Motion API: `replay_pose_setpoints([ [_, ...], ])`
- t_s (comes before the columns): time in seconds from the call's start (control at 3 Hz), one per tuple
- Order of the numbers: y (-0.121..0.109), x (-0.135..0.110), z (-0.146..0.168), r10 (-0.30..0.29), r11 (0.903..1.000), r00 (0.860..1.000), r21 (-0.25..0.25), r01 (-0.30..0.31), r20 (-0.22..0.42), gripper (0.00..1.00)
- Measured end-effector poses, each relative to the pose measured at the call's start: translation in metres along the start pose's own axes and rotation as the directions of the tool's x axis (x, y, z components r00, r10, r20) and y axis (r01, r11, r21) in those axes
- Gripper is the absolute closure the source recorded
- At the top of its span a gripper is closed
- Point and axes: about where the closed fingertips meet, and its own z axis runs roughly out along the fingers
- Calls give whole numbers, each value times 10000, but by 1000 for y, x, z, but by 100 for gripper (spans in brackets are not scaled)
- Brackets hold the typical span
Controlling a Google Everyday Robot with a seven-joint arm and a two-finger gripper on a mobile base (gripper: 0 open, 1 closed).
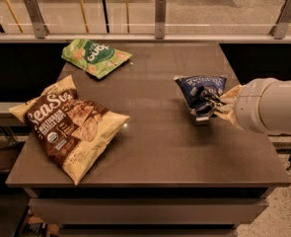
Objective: Move blue chip bag near brown chip bag
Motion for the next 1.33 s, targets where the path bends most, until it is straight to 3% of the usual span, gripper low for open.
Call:
replay_pose_setpoints([
  [0.33, 13, -12, 9, -873, 9915, 9962, -966, 870, 14, 100],
  [0.67, 24, -26, 17, -1981, 9622, 9802, -1917, 1936, -46, 100],
  [1.0, 35, -37, 19, -3004, 9174, 9538, -2739, 2886, -15, 100],
  [1.33, 45, -44, 18, -3953, 8598, 9183, -3423, 3789, 235, 100],
])
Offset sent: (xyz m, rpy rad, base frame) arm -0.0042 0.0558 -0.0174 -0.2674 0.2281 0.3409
